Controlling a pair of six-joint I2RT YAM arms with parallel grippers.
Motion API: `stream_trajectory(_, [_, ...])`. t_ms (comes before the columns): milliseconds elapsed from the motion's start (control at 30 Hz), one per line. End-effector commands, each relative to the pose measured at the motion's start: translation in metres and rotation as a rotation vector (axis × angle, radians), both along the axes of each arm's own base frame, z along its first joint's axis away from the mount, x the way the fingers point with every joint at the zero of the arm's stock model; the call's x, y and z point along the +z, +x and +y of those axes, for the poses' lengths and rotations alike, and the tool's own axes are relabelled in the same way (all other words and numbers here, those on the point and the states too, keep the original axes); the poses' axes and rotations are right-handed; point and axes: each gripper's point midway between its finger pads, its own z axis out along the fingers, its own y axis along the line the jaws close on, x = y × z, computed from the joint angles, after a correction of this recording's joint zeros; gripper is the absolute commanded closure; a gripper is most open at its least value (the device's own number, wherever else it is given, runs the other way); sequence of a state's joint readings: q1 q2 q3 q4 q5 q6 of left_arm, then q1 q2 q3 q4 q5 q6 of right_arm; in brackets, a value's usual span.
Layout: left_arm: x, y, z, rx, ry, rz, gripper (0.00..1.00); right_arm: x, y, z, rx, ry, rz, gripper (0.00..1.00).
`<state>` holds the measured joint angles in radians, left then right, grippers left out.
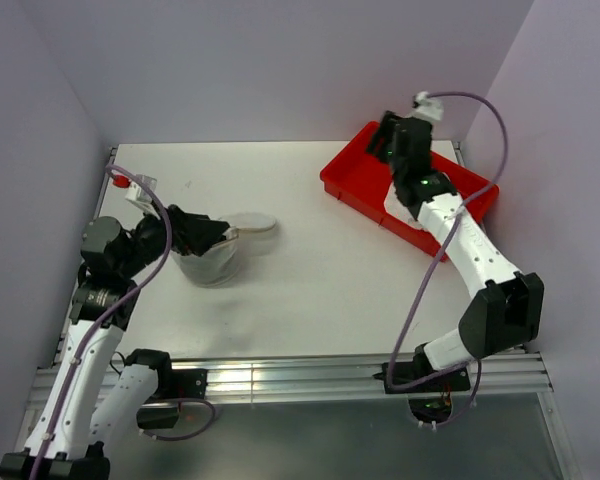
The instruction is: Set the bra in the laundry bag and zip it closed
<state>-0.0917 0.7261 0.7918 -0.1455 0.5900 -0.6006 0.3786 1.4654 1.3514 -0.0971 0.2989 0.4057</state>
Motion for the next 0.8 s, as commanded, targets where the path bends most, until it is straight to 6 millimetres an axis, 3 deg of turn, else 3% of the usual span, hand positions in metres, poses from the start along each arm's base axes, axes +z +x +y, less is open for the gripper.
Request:
stream_trajectory(0, [0.031,-0.036,-0.031,-0.201,0.051,-0.181,0.13,-0.079,-0.001,-0.107,-0.247,-0.134,0.235,0.34])
stream_trajectory(100, [0.021,-0.050,-0.049,-0.323,0.054,-0.179,0.12,-0.115,0.006,-0.151,-0.326,-0.121,0.333,0.34])
stream_trajectory(133, [0.018,-0.052,-0.052,-0.345,0.059,-0.179,0.12,-0.132,0.009,-0.175,-0.373,-0.118,0.378,0.34])
stream_trajectory(233, [0.008,-0.057,-0.058,-0.384,0.065,-0.161,0.12,-0.151,0.013,-0.211,-0.437,-0.124,0.440,0.32])
stream_trajectory(333, [0.009,-0.065,-0.060,-0.400,0.063,-0.175,0.12,-0.195,0.021,-0.222,-0.415,-0.092,0.543,0.30])
stream_trajectory(400, [0.010,-0.068,-0.060,-0.400,0.063,-0.187,0.12,-0.203,0.028,-0.225,-0.413,-0.075,0.559,0.29])
stream_trajectory(433, [0.011,-0.068,-0.059,-0.395,0.066,-0.194,0.12,-0.218,0.030,-0.225,-0.400,-0.066,0.588,0.29])
stream_trajectory(667, [0.009,-0.069,-0.059,-0.397,0.065,-0.187,0.12,-0.246,0.049,-0.225,-0.351,0.005,0.666,0.32])
stream_trajectory(733, [0.009,-0.069,-0.059,-0.397,0.065,-0.187,0.13,-0.254,0.051,-0.225,-0.343,0.024,0.682,0.47])
stream_trajectory(767, [0.009,-0.069,-0.059,-0.395,0.065,-0.188,0.13,-0.255,0.052,-0.227,-0.351,0.026,0.682,0.66])
